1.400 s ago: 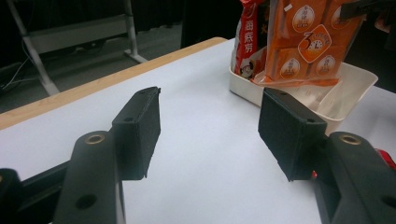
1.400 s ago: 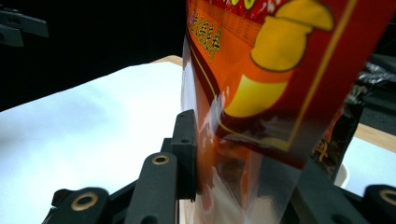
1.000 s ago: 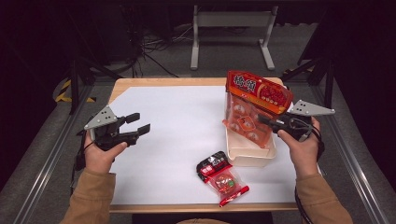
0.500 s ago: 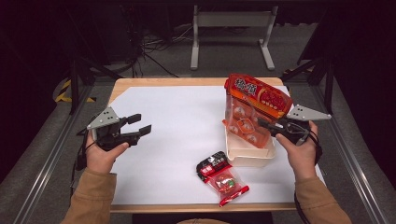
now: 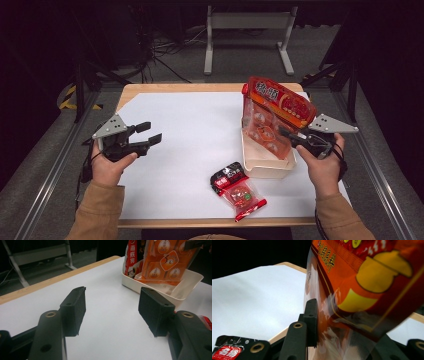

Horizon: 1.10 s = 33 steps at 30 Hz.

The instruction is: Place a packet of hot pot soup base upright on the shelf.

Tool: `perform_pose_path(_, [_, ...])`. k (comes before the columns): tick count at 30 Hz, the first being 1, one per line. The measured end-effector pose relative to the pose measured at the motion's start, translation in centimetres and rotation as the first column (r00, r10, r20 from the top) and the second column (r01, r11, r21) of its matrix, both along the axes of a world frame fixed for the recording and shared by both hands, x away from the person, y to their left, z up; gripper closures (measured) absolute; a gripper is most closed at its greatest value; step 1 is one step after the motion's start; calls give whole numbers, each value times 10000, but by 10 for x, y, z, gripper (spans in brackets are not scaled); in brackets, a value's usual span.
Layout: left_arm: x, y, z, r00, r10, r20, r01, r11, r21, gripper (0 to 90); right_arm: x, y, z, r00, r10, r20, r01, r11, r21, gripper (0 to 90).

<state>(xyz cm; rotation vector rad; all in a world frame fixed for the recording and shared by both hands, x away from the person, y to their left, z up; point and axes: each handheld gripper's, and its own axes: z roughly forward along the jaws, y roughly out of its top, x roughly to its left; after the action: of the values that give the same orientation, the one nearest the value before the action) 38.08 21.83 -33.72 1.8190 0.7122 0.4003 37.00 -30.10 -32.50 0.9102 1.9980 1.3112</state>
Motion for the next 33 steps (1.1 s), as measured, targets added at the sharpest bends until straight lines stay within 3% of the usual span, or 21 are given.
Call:
perform_pose_path(4, [0, 0, 0, 10000, -19, 36, 19, 10000, 38, 400, 3, 6, -4, 9998, -152, -153, 148, 9996, -247, 700])
perform_pose_path(11, [0, -1, 0, 10000, -20, 25, 20, 10000, 46, 398, 8, 6, -10, 9988, -89, -480, 77, 9996, -257, 700])
perform_pose_path(17, [0, -3, 0, 10000, -32, 1, 32, 10000, 53, 392, 17, 11, -27, 9954, 394, -878, -431, 9983, -396, 701])
perform_pose_path(23, [2, -6, -2, 9999, -127, -57, 127, 9999, 88, 379, 22, 4, -33, 9906, 662, -1198, -669, 9978, -16, 700])
perform_pose_path(28, [5, -10, -4, 9990, -300, -335, 300, 9995, 0, 349, 25, -5, -37, 9859, 731, -1505, -685, 9970, 355, 699])
perform_pose_path(30, [6, -12, -5, 9971, -392, -645, 390, 9992, -50, 341, 25, -10, -40, 9842, 826, -1564, -740, 9954, 603, 697])
perform_pose_path(33, [7, -16, -7, 9972, -400, -626, 402, 9992, 8, 340, 25, -13, -40, 9825, 785, -1691, -654, 9945, 815, 675])
